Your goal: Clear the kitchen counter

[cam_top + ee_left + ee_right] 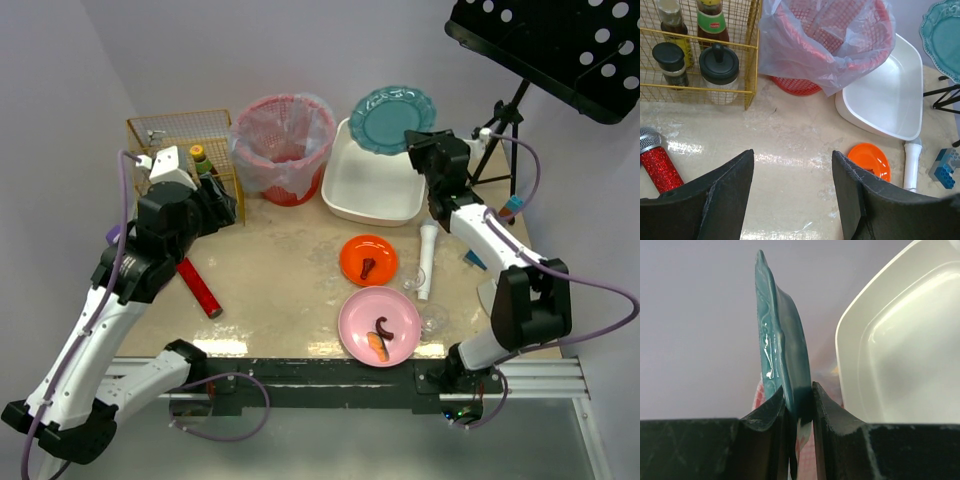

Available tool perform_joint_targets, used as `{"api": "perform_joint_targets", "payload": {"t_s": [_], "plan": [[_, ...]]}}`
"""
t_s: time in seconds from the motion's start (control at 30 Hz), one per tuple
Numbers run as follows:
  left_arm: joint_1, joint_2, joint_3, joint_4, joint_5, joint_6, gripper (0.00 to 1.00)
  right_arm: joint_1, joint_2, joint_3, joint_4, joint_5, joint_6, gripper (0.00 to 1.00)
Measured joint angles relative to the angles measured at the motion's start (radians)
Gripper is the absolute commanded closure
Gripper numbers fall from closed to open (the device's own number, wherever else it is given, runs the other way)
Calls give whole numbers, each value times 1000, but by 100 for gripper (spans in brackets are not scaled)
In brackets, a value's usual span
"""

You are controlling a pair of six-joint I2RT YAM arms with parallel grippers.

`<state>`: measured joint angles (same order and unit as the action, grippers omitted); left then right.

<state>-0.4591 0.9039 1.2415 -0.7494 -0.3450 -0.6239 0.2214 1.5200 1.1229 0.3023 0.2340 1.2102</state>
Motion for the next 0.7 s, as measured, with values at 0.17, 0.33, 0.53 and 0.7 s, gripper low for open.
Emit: {"api": "perform_joint_targets", "payload": {"t_s": [0.17, 0.33, 0.53, 0.7], "plan": [[0, 4, -12, 1, 16, -1, 32, -5, 53, 14, -8, 14, 0, 100], [0, 5, -13, 1, 24, -3, 32, -5, 186, 96, -74, 12, -1, 100], [0, -1, -37, 6, 28, -9, 32, -4, 291, 135, -132, 14, 1, 100], [0, 9, -42, 8, 37, -10, 32, -4, 367, 187, -157, 17, 10, 100]]}}
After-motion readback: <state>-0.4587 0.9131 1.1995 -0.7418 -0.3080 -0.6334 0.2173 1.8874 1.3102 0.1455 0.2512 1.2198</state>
